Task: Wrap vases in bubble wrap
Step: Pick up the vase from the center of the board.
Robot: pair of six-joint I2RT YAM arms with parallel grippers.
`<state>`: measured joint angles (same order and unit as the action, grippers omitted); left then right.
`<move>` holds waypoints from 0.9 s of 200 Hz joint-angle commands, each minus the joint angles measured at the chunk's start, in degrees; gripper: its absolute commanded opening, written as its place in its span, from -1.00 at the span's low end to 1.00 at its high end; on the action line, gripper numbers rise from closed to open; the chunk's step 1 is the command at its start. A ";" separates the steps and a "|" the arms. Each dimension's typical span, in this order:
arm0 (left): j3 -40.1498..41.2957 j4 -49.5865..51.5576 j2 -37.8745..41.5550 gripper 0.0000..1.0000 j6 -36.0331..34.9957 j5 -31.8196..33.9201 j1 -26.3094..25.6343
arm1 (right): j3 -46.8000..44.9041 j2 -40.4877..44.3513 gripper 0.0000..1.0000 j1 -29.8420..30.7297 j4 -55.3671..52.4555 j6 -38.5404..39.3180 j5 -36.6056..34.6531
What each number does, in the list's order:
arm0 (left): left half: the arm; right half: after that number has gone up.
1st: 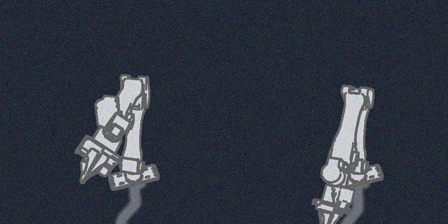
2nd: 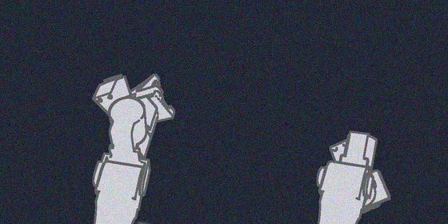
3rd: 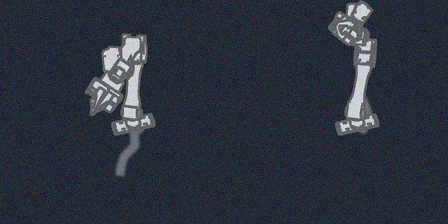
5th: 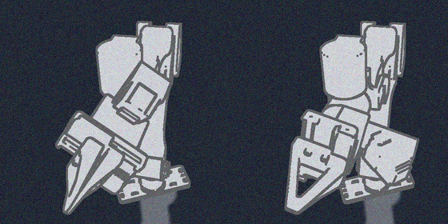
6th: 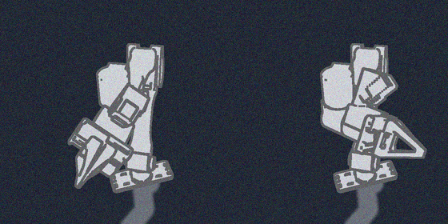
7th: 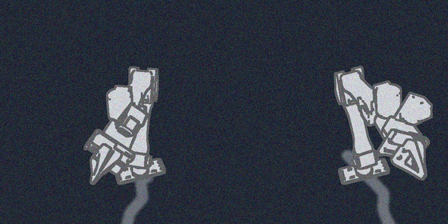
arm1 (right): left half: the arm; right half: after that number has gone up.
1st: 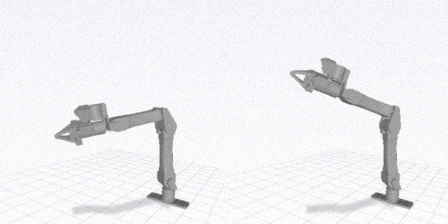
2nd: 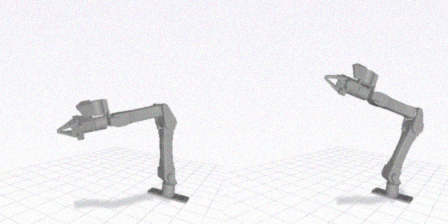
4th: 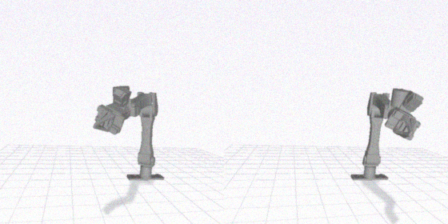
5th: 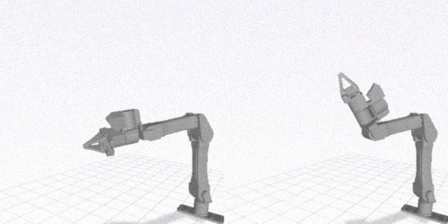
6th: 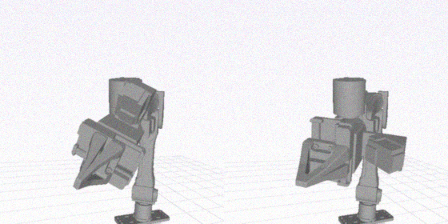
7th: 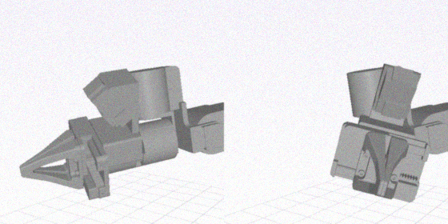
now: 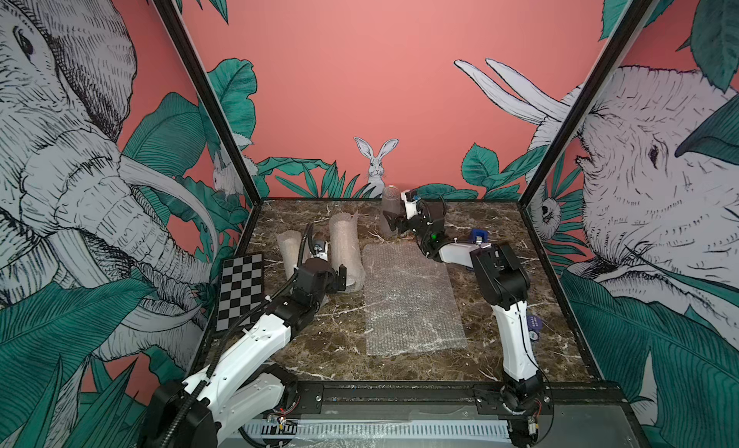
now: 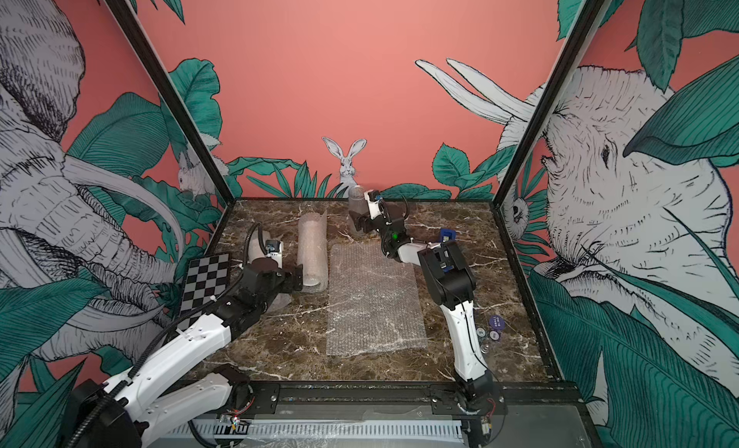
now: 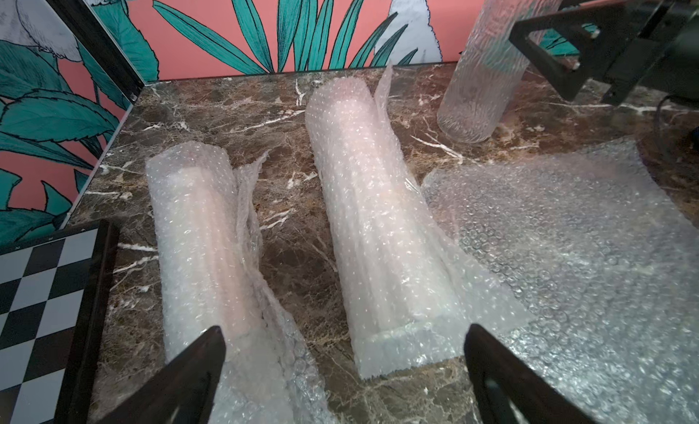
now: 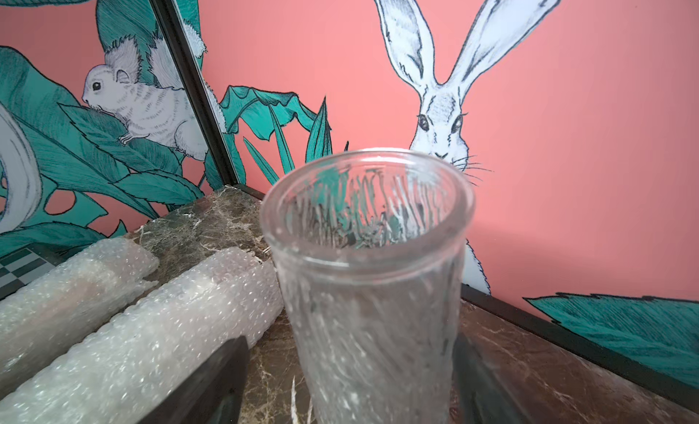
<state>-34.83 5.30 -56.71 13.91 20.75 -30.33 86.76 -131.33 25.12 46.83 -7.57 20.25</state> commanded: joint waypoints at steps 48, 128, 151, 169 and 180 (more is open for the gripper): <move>0.37 -2.86 -0.75 0.99 -0.03 0.26 0.45 | 8.50 -6.93 0.78 0.19 0.25 -0.22 -2.46; 0.29 -3.56 -2.99 0.99 1.46 -1.00 0.53 | 13.61 -12.39 0.67 0.27 6.06 -2.71 -4.74; 0.21 -3.41 -3.00 0.99 1.14 -0.81 0.55 | 12.83 -11.21 0.49 0.30 7.72 -2.23 -4.50; 0.20 -3.27 -2.96 0.99 1.19 -0.79 0.56 | 10.45 -8.48 0.39 0.29 9.40 -1.77 -4.26; 0.13 -3.27 -3.05 0.99 1.62 -1.08 0.63 | 8.83 -5.86 0.33 0.22 9.10 -0.96 -3.93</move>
<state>-34.76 2.85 -60.05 14.57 19.94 -30.06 97.95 -142.82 25.23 50.28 -9.63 16.05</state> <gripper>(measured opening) 0.994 0.770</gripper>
